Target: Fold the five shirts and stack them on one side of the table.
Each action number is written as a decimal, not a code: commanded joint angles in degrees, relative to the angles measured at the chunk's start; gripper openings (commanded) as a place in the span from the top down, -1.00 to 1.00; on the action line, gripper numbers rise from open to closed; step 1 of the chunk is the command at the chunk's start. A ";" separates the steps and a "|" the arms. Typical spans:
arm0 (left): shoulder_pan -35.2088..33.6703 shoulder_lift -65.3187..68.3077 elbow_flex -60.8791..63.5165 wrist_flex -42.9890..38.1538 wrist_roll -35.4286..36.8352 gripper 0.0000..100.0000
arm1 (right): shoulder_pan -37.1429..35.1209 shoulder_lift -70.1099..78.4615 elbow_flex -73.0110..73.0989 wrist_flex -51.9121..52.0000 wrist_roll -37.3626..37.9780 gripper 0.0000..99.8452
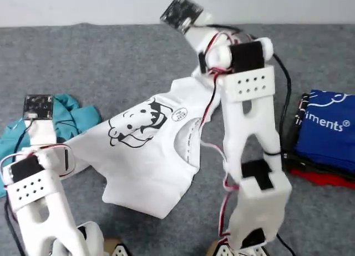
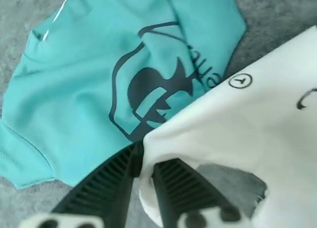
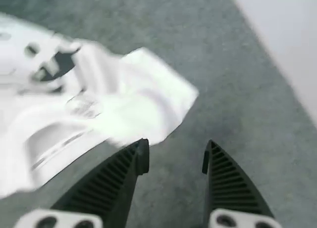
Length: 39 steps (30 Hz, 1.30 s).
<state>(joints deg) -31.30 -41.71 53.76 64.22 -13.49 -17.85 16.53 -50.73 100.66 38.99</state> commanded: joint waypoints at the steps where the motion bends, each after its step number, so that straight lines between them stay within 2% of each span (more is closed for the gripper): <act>1: -0.97 -0.79 1.45 -4.13 0.53 0.99 | -3.30 -12.88 15.56 2.42 -2.46 0.62; 6: -0.97 -0.70 3.56 -8.44 0.70 0.99 | -11.21 -23.96 36.04 2.42 -5.98 0.62; 11: -0.97 -0.70 4.79 -9.32 0.79 0.99 | -21.93 -31.87 53.71 2.24 -14.07 0.62; 16: -0.97 -0.70 6.55 -9.32 0.79 0.99 | -33.01 -34.24 64.79 0.57 -19.87 0.61; 22: -0.97 -0.97 6.99 -9.14 0.79 0.99 | -34.07 -33.10 72.70 -6.46 -19.87 0.61; 29: -0.97 -0.97 6.99 -9.14 0.79 0.99 | -36.53 -23.34 75.43 -13.23 -19.96 0.61; 39: -1.05 -1.05 6.99 -9.14 0.79 0.99 | -46.73 -15.78 75.43 -19.21 -20.48 0.61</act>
<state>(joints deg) -31.74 -41.71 60.97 56.04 -13.14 -63.03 0.35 25.05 83.34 19.12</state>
